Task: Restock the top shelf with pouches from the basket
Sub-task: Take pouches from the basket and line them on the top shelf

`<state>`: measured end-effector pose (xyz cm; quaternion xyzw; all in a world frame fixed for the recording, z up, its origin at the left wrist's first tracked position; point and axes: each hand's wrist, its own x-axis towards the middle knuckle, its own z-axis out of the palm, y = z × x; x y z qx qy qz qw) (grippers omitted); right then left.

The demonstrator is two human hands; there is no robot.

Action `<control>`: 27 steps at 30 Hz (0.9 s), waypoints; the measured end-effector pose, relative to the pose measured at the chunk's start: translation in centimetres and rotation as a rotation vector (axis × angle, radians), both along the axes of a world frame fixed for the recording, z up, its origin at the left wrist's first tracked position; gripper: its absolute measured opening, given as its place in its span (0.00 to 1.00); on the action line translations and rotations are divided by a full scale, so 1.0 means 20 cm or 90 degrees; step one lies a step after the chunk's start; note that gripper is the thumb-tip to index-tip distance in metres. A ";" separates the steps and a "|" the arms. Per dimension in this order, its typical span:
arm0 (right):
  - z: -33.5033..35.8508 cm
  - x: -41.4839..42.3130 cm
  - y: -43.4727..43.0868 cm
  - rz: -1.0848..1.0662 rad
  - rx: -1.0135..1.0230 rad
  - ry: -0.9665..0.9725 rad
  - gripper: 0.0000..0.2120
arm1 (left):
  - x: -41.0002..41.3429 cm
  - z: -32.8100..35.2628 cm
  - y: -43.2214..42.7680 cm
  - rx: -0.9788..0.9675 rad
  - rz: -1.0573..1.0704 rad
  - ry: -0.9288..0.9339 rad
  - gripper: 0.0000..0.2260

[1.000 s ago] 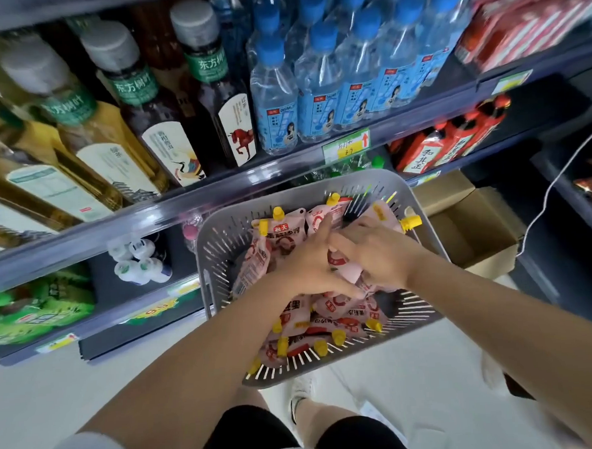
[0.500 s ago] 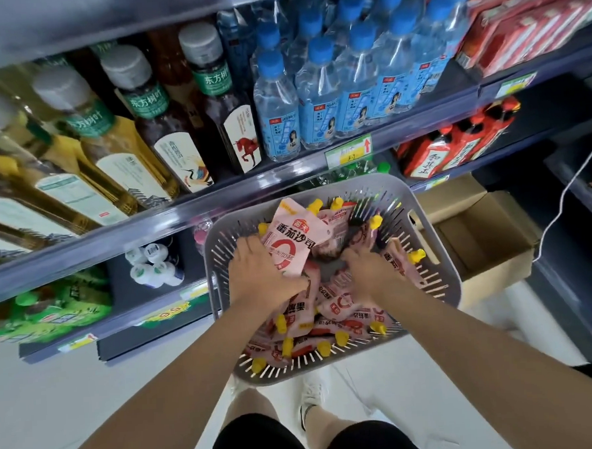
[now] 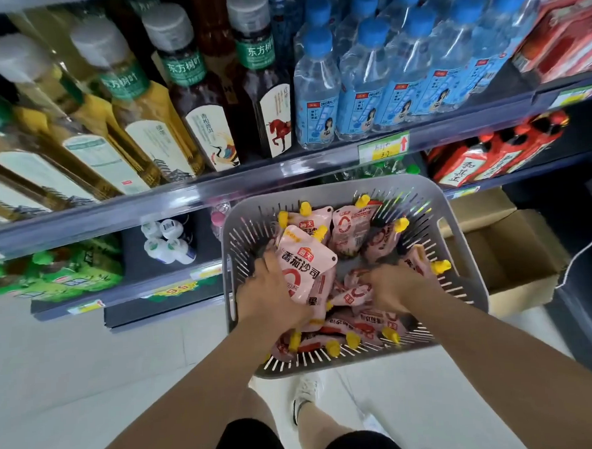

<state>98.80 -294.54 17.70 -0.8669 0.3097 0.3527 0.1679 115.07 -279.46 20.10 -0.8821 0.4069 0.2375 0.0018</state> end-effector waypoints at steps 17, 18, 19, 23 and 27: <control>0.33 -0.01 0.02 -0.627 0.318 -0.138 0.09 | 0.01 -0.01 -0.03 0.048 0.014 0.006 0.49; 0.33 0.00 0.06 -0.670 0.292 -0.181 0.10 | 0.02 0.00 -0.03 0.055 0.012 -0.005 0.48; 0.30 0.00 0.06 -0.716 0.287 -0.209 0.10 | 0.02 0.01 -0.03 0.059 0.013 -0.011 0.47; 0.17 0.01 0.06 -0.740 0.285 -0.183 0.13 | 0.04 0.03 -0.02 -0.010 0.107 0.082 0.43; -0.04 0.01 0.05 -0.715 0.181 -0.211 0.47 | 0.05 0.01 -0.02 -0.056 0.164 0.166 0.42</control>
